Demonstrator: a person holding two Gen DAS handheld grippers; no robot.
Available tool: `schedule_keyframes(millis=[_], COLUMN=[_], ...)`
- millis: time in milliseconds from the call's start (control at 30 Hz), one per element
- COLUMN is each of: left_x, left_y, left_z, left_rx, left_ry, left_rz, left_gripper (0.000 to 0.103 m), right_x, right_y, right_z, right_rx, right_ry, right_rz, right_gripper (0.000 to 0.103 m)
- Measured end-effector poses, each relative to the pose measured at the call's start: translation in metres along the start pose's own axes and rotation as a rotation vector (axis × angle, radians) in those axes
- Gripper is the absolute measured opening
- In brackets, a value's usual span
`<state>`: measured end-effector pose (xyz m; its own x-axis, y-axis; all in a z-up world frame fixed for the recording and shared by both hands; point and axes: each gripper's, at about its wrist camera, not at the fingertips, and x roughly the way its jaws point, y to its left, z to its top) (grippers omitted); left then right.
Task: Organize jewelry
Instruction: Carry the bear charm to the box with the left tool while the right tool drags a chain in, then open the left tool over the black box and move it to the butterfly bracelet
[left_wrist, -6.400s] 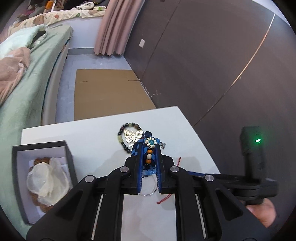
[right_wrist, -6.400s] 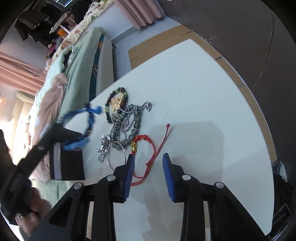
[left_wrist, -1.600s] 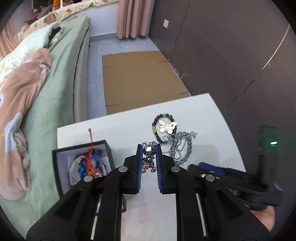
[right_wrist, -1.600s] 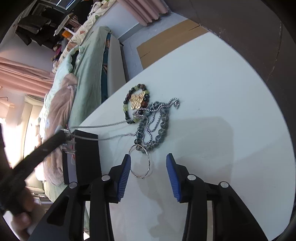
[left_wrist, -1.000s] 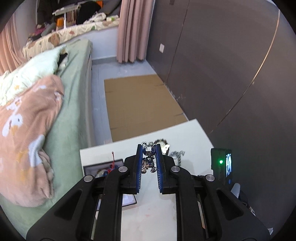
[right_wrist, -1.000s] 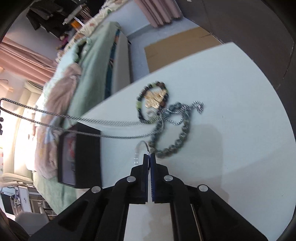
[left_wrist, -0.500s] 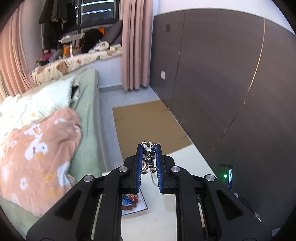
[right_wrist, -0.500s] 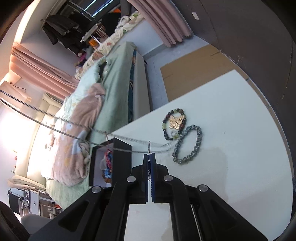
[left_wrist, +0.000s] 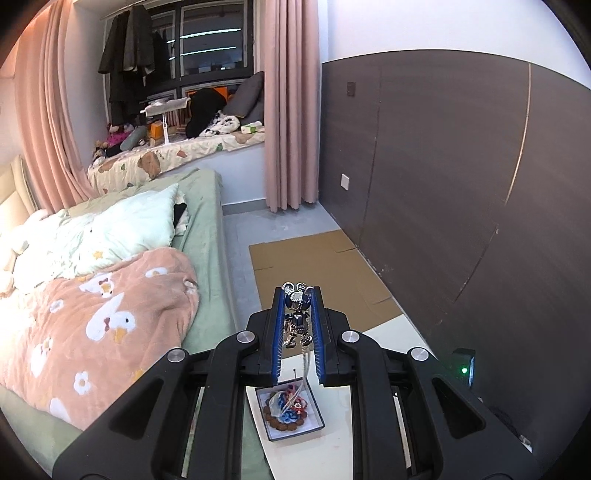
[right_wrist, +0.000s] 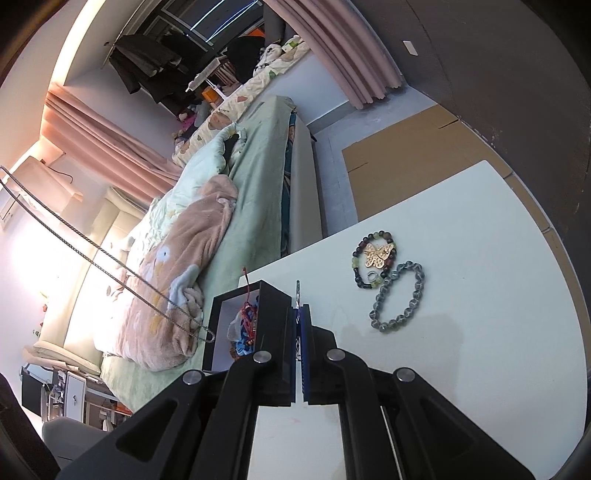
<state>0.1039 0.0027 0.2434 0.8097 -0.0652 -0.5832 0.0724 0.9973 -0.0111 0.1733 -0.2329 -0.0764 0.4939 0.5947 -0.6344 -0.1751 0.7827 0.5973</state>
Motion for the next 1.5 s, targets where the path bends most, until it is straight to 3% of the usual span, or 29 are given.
schedule_keyframes(millis=[267,767,833,900,933,1067,1233,1367,1500], left_x=[0.038,0.177,0.192,0.2,0.2,0.204,0.2,0.185,0.179], left_y=[0.019,0.022,0.024,0.032,0.037,0.064,0.086,0.097,0.106], left_z=[-0.032,-0.144,-0.16,-0.174,-0.18,-0.215,-0.238,-0.231,-0.233], left_rx=[-0.051,-0.204,-0.225,-0.264,-0.288,-0.402,-0.441,-0.445,-0.443], left_ry=[0.067,0.293,0.314,0.314,0.304,0.285,0.296,0.239,0.238], left_rz=[-0.029,-0.202,-0.197,-0.177,-0.172,-0.17,-0.145,-0.147,-0.129], left_gripper=[0.014,0.015,0.016,0.042,0.046,0.048,0.052,0.071,0.078], right_x=[0.003,0.015,0.018,0.021,0.022,0.028,0.039,0.05,0.064], right_y=[0.003,0.011,0.013,0.015,0.016,0.021,0.034,0.052,0.068], right_z=[-0.002,-0.004,-0.005,-0.006,-0.006,-0.007,-0.012,-0.016,-0.019], right_rx=[-0.014,-0.038,-0.042,-0.05,-0.052,-0.063,-0.087,-0.116,-0.142], right_ry=[0.005,0.019,0.024,0.031,0.032,0.032,0.037,0.037,0.043], right_rz=[-0.008,-0.033,-0.036,-0.039,-0.039,-0.037,-0.014,0.026,0.039], right_gripper=[0.002,0.002,0.002,0.002,0.002,0.002,0.002,0.002,0.003])
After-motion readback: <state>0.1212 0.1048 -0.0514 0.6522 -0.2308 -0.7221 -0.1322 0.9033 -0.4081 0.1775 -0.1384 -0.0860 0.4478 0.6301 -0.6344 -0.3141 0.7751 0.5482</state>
